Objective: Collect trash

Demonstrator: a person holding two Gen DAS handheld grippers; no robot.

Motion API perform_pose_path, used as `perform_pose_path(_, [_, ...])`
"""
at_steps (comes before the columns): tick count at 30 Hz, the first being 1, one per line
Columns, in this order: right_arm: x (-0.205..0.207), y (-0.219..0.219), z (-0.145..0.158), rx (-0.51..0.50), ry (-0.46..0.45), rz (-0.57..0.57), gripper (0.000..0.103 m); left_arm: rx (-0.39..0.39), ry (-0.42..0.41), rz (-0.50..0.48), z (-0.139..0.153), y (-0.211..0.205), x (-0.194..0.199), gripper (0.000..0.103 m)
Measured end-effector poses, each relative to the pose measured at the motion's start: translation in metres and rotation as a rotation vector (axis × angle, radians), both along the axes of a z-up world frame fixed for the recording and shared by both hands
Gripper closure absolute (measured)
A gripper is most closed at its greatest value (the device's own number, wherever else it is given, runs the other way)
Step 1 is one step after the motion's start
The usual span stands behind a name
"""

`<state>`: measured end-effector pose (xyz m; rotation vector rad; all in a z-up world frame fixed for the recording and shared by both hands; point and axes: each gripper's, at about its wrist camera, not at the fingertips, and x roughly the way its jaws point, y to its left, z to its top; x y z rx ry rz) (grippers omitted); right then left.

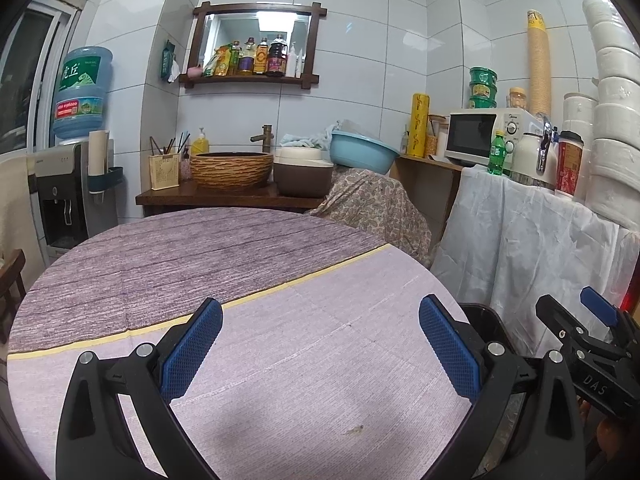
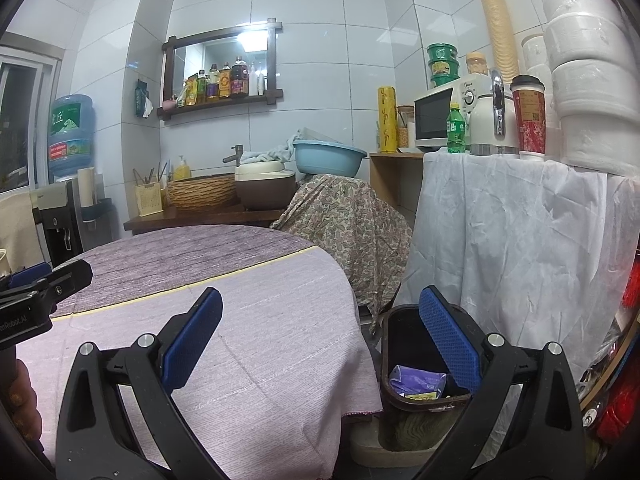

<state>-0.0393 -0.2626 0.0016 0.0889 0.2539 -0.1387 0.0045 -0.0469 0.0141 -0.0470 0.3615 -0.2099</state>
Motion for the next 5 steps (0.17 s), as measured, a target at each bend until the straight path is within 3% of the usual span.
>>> perform_pose_path(5, [0.0003,-0.0013,0.0,-0.001,0.003,0.004,0.006,0.001,0.01,0.004,-0.0005,-0.0012,0.0016,0.005])
